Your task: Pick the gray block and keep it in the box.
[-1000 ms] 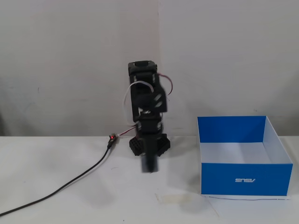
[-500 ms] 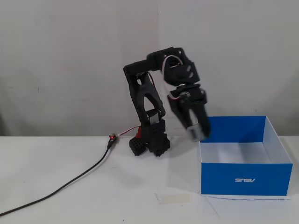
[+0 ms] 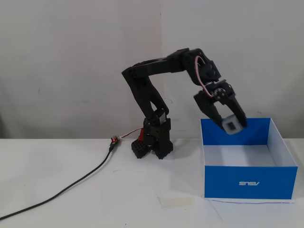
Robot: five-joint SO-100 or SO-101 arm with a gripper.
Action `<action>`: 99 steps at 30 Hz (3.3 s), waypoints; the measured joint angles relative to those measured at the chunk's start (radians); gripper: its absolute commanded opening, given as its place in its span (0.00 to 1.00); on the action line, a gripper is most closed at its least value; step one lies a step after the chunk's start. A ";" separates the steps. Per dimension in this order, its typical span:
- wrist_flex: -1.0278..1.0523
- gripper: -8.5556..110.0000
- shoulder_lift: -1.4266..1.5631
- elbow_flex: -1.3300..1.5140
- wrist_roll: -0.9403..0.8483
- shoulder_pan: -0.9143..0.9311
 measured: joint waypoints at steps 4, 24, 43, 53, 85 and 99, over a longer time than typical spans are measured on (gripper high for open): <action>-0.032 0.14 -0.063 0.003 0.015 -0.060; 0.025 0.31 -0.270 0.005 0.041 -0.181; 0.284 0.07 -0.083 -0.218 -0.020 0.256; 0.238 0.07 0.032 -0.163 -0.038 0.765; -0.356 0.07 0.721 0.894 -0.015 1.106; -0.390 0.07 0.971 1.146 -0.015 1.098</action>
